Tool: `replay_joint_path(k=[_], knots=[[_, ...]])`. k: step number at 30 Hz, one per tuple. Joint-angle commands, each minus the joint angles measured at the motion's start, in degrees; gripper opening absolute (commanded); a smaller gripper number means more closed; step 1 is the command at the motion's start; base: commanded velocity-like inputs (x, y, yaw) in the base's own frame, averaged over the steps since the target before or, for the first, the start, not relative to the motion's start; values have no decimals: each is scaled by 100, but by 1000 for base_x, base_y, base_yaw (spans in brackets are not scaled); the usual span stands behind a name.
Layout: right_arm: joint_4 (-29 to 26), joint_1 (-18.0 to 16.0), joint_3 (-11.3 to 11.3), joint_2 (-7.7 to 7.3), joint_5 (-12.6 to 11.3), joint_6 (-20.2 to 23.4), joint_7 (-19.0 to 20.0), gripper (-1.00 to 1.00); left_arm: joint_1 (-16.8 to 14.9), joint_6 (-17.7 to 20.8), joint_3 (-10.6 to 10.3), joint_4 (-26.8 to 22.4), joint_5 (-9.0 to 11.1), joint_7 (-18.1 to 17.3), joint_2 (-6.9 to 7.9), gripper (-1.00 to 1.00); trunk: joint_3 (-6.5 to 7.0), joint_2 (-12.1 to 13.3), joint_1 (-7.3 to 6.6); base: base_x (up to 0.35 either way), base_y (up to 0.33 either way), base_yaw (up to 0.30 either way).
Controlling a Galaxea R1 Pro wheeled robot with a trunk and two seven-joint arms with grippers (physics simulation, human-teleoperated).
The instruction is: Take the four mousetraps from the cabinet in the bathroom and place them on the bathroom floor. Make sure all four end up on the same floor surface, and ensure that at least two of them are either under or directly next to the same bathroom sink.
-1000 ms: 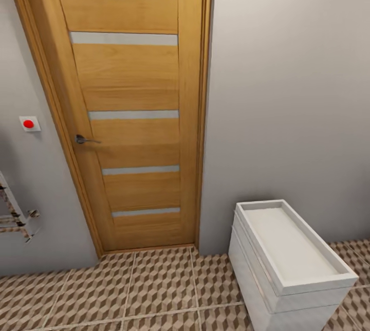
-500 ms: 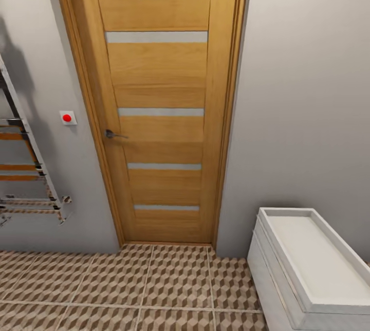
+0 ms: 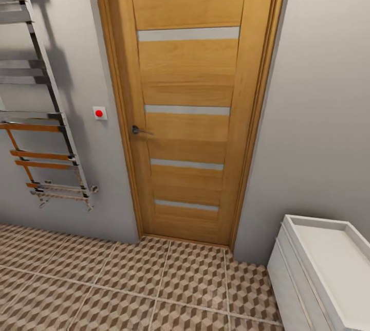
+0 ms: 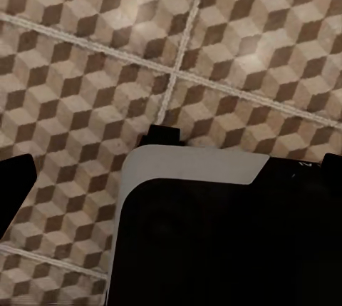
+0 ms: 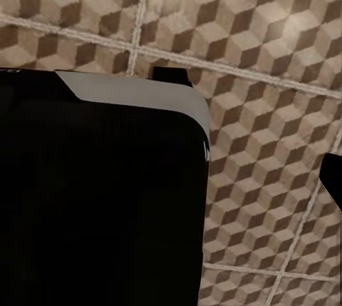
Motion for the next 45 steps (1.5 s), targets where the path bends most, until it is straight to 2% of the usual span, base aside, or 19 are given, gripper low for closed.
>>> replay_joint_path(k=[1,26,45], knots=[[18,-8,-50,1,57,-22,-27,100,-5,-16,-50,2,43,14,-1,100,-11,-4,0,0,0,280],[18,-8,-57,16,37,-30,-27,100,-6,-16,-51,1,43,14,-1,100,-119,-4,0,0,0,272],[19,-8,-63,4,32,-212,-20,100,-5,-16,-50,2,43,14,1,100,-203,-4,0,0,0,267]])
